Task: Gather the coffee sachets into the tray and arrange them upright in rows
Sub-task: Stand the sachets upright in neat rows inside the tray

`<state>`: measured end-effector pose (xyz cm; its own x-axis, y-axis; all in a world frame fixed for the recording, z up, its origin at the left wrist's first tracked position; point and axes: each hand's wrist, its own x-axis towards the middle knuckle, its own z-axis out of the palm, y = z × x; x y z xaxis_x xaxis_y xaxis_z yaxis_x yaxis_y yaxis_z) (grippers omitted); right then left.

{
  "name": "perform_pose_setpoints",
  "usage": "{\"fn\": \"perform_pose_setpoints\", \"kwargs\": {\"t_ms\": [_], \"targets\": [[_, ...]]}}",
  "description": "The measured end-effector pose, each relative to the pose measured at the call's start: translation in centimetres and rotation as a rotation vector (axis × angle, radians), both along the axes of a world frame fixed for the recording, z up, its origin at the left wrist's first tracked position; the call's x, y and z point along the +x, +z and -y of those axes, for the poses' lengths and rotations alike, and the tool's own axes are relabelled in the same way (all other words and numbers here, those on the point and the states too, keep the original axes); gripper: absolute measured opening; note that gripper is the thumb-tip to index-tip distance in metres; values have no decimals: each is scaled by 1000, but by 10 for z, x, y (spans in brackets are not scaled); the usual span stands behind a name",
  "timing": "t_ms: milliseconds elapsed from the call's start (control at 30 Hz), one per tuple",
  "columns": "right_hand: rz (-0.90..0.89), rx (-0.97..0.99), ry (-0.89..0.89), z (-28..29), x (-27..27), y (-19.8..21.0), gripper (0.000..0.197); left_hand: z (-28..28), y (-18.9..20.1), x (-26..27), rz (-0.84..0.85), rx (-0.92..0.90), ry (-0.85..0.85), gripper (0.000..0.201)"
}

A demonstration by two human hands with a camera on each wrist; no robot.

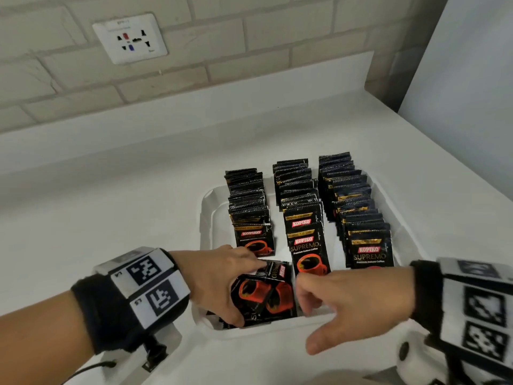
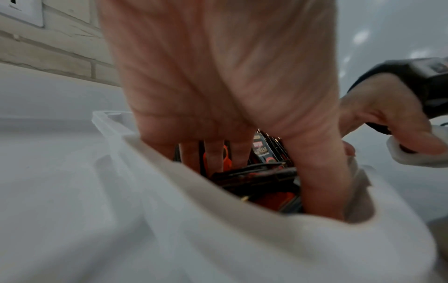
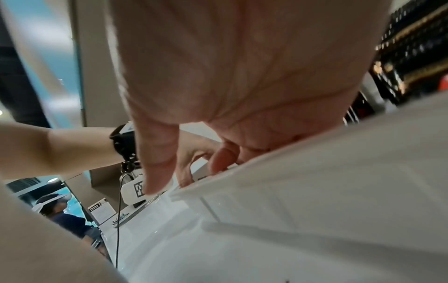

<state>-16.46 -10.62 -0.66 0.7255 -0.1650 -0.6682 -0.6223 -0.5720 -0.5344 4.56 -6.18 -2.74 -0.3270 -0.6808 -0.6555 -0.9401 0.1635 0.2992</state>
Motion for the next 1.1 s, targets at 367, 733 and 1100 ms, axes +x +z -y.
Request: {"fn": "perform_pose_setpoints", "kwargs": {"t_ms": [367,733,1100], "targets": [[158,393,-275,7,15,-18,20,-7,-4,-3,-54,-151,2,79],[388,713,-609,6,15,-26,37,-9,-7,-4,-68,-207,6,84],[286,221,-256,9,-1,-10,17,-14,-12,-9,-35,-310,32,66]]}}
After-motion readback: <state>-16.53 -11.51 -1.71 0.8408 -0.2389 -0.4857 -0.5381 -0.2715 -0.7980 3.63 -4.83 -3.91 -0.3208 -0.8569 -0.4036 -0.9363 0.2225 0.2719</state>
